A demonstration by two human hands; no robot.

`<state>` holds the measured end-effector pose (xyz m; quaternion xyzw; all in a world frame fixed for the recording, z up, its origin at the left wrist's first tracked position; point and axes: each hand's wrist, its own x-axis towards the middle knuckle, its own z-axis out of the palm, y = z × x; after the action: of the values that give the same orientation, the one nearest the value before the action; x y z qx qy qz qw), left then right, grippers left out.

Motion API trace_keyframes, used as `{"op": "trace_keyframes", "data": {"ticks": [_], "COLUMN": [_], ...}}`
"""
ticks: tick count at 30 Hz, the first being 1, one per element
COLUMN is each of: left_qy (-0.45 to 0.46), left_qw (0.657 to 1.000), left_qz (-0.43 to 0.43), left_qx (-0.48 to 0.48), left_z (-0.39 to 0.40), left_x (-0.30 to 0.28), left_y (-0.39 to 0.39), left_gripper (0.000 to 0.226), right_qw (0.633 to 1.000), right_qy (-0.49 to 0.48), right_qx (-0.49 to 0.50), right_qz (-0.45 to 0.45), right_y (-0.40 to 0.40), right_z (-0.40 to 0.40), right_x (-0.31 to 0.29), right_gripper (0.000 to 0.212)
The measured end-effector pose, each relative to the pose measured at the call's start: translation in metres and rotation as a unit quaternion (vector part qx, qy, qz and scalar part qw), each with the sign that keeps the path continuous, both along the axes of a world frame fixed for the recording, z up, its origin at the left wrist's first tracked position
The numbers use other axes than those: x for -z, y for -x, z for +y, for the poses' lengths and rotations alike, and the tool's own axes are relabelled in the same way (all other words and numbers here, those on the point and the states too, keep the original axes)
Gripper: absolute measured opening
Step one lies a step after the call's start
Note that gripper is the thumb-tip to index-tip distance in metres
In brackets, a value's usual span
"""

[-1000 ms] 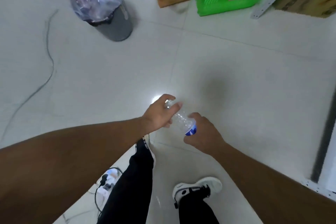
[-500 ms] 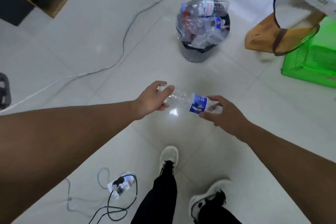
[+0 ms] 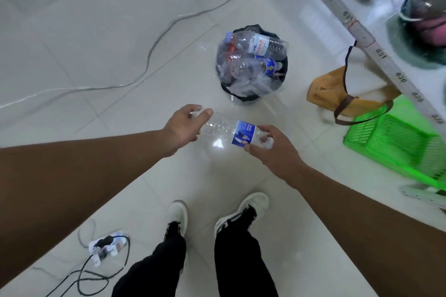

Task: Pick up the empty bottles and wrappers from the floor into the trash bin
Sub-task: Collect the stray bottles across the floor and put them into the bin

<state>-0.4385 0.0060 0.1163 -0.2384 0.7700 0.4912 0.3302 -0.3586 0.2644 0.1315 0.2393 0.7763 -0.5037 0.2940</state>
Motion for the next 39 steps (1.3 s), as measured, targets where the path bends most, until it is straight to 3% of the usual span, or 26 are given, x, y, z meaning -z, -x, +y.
{"op": "trace_keyframes", "data": {"ticks": [4,12,18,27,39], "left_qy": [0.024,0.061,0.056,0.087,0.147], "left_qw": [0.998,0.986,0.981,0.979,0.975], "left_qz": [0.042,0.091,0.066,0.0,-0.008], "left_qx": [0.033,0.123,0.172,0.182,0.166], "left_z": [0.047,0.099,0.1,0.091,0.107], "left_x": [-0.007,0.007,0.031,0.09,0.108], "left_y": [0.036,0.133,0.204,0.245,0.241], "left_gripper": [0.072,0.044,0.021,0.037,0.041], "right_qw": [1.0,0.994,0.987,0.978,0.983], "right_qy": [-0.02,-0.094,-0.14,-0.207,-0.173], "right_qx": [0.0,0.05,0.071,0.015,-0.056], "right_qz": [0.012,0.034,0.027,-0.003,-0.011], "right_y": [0.034,0.102,0.167,0.237,0.243], "right_z": [0.044,0.075,0.066,0.066,0.091], "right_x": [-0.012,0.003,0.029,0.092,0.145], "right_gripper": [0.064,0.061,0.065,0.062,0.073]}}
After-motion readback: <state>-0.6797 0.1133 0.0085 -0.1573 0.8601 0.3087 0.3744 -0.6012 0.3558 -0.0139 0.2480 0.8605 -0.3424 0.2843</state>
